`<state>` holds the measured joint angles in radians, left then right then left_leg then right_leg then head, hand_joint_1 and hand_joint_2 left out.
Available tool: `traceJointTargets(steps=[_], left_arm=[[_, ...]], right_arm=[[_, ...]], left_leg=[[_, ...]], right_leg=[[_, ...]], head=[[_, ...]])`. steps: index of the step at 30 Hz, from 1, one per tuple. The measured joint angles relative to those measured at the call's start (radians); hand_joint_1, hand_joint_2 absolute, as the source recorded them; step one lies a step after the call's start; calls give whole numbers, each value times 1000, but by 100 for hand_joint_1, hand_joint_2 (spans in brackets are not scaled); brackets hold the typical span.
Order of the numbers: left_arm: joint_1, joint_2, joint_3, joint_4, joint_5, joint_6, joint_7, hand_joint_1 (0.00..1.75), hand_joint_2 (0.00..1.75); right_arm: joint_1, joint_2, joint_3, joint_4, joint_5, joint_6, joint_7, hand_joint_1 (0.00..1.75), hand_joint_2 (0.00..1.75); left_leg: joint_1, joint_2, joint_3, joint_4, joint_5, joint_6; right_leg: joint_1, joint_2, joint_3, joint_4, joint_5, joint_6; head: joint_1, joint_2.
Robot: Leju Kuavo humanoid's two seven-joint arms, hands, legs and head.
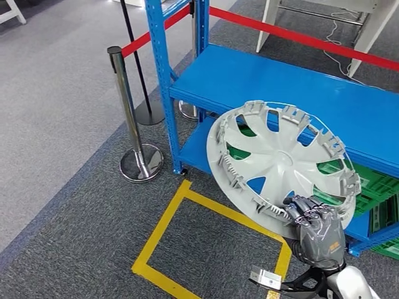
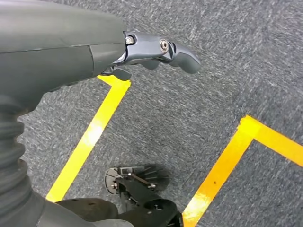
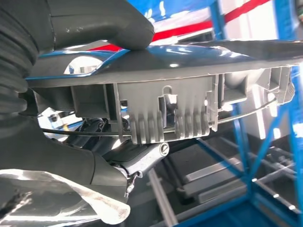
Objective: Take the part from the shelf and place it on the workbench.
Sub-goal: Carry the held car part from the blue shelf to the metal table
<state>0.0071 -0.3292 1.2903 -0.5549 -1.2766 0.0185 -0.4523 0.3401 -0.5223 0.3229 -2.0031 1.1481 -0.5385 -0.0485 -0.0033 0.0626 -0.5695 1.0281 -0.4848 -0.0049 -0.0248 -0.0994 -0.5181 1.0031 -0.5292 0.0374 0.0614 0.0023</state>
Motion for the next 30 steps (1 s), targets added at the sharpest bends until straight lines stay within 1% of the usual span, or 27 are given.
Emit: traceJointTargets(steps=[2, 3, 4, 5, 6, 7, 8, 9, 10, 11, 12, 14, 15, 16, 17, 18, 20, 21, 22, 23, 24, 25, 26, 27, 28, 29, 30], left_arm=[[3, -3, -1, -6, 0, 0, 0, 0, 175], [6, -4, -1, -9, 0, 0, 0, 0, 175], [8, -5, -1, -12, 0, -1, 0, 0, 175], [9, -7, -1, -16, 1, -3, 0, 0, 175], [9, -8, -1, -20, 2, -6, 0, 0, 175], [9, -9, -1, -24, 6, -11, 1, 0, 175], [9, -10, -1, -27, 10, -15, 1, 0, 175], [10, -10, 0, -30, 14, -18, 1, 0, 175], [10, -10, 0, -32, 18, -19, 1, 0, 175], [10, -10, -1, -33, 19, -20, 1, 0, 175], [11, -10, -2, -35, 20, -20, 2, 0, 175], [13, -10, -9, -38, 21, -20, 5, 0, 175], [15, -10, -14, -40, 26, -20, 9, 0, 175], [18, -10, -20, -43, 35, -21, 14, 0, 175], [21, -10, -23, -45, 55, -26, 20, 0, 175], [25, -10, -25, -48, 81, -32, 26, 0, 175], [27, -9, -27, -54, 130, -42, 34, 0, 175], [27, -9, -29, -57, 142, -43, 35, 0, 175], [27, -9, -32, -60, 147, -43, 37, 0, 175], [28, -9, -37, -63, 151, -44, 40, 0, 175], [29, -9, -42, -66, 156, -45, 43, 0, 175], [30, -9, -48, -69, 162, -47, 46, 0, 175], [32, -9, -54, -73, 169, -48, 49, 0, 175], [35, -8, -60, -77, 175, -49, 53, 0, 175], [37, -8, -68, -81, 181, -51, 58, 0, 175], [38, -8, -77, -85, 187, -52, 65, 0, 175], [40, -8, -86, -90, 192, -54, 72, 0, 175]], right_arm=[[-1, 0, 4, 0, 1, 0, -1, 175, 175], [-2, 0, 6, 0, 1, 0, -2, 175, 175], [-2, 0, 8, 0, 2, 0, -2, 175, 175], [-2, -1, 10, -1, 2, 0, -2, 175, 175], [-2, -1, 12, -1, 4, -1, -3, 175, 175], [-2, -1, 14, -1, 5, -1, -5, 175, 175], [-2, -1, 16, -2, 6, -1, -7, 175, 175], [-3, -1, 19, -2, 7, -1, -10, 175, 175], [-4, -1, 23, -2, 7, -1, -13, 175, 175], [-6, -1, 27, -2, 7, -1, -16, 175, 175], [-8, -1, 31, -2, 5, -1, -20, 175, 175], [-16, -1, 40, -2, 2, 0, -28, 175, 175], [-20, -1, 45, -2, 2, 0, -31, 175, 175], [-23, -1, 50, -2, 2, 0, -33, 175, 175], [-25, -1, 54, -2, 1, 0, -35, 175, 175], [-28, -1, 60, -2, 1, 0, -36, 175, 175], [-35, -1, 68, -2, -3, 0, -42, 175, 175], [-40, -1, 70, -2, -5, 1, -46, 175, 175], [-44, -1, 72, -2, -8, 2, -51, 175, 175], [-50, -1, 75, -1, -11, 3, -58, 175, 175], [-57, -1, 78, 0, -14, 4, -65, 175, 175], [-64, -1, 81, 2, -17, 5, -73, 175, 175], [-72, -1, 85, 4, -20, 6, -81, 175, 175], [-81, -1, 88, 6, -22, 7, -89, 175, 175], [-90, -1, 92, 8, -24, 9, -95, 175, 175], [-102, 0, 95, 10, -25, 10, -100, 175, 175], [-117, 0, 100, 13, -25, 13, -105, 175, 175]], left_leg=[[-3, -16, -5, -4, -1, 14], [-2, -26, -6, -8, 2, 21], [-1, -35, -5, -11, 5, 28], [1, -45, -4, -15, 8, 35], [1, -55, -4, -16, 10, 40], [-1, -66, -5, -16, 11, 44], [-3, -77, -6, -16, 11, 46], [-6, -90, -6, -16, 11, 47], [-8, -103, -5, -15, 11, 48], [-9, -117, -4, -14, 11, 48], [-10, -130, -4, -12, 11, 47], [-11, -154, -9, -5, 10, 44], [-10, -165, -14, -3, 11, 40], [-8, -176, -19, -2, 14, 34], [-6, -187, -23, -1, 16, 29], [-5, -184, -25, 1, 15, 23], [-8, -141, -46, 45, -13, 10], [-7, -109, -69, 96, -42, 4], [-5, -87, -101, 163, -75, -1], [-1, -78, -132, 230, -101, -6], [3, -75, -153, 274, -112, -9], [7, -73, -157, 283, -103, -12], [9, -69, -140, 249, -76, -13], [10, -59, -107, 183, -38, -13], [8, -40, -70, 112, -10, -12], [5, -23, -41, 52, 9, -7], [1, -11, -25, 16, 17, -2]], right_leg=[[1, -19, 4, -4, 0, 13], [-1, -13, 4, -3, -6, 18], [-3, 5, -2, 11, -20, 22], [-4, 32, -17, 45, -44, 24], [-5, 63, -45, 103, -75, 24], [-3, 83, -81, 175, -108, 22], [-2, 93, -115, 242, -131, 20], [0, 96, -139, 284, -136, 18], [1, 98, -146, 286, -121, 15], [3, 102, -132, 247, -88, 11], [3, 115, -104, 179, -46, 7], [1, 160, -48, 56, 3, 1], [1, 177, -32, 24, 9, -2], [2, 182, -26, 16, 5, -3], [3, 172, -23, 11, 6, -6], [3, 160, -21, 9, 9, -11], [0, 132, -15, 2, 12, -22], [0, 117, -12, 0, 11, -27], [0, 102, -11, 0, 9, -30], [0, 88, -10, 0, 8, -31], [0, 74, -8, 1, 6, -31], [0, 61, -6, 1, 4, -30], [-1, 48, -3, 1, 2, -29], [-1, 37, 1, 1, -1, -26], [0, 27, 5, 1, -5, -22], [2, 18, 9, 2, -9, -16], [4, 9, 11, 2, -12, -11]], head=[[1, 0], [2, 0], [4, 0], [6, 0], [10, 0], [12, 0], [14, 0], [15, 0], [15, 0], [15, 0], [15, 0], [14, 0], [14, 0], [13, 0], [12, 0], [13, 0], [8, 0], [6, 0], [4, 0], [3, 0], [3, 0], [3, 0], [3, 0], [3, 0], [3, 0], [2, 0], [3, 0]])
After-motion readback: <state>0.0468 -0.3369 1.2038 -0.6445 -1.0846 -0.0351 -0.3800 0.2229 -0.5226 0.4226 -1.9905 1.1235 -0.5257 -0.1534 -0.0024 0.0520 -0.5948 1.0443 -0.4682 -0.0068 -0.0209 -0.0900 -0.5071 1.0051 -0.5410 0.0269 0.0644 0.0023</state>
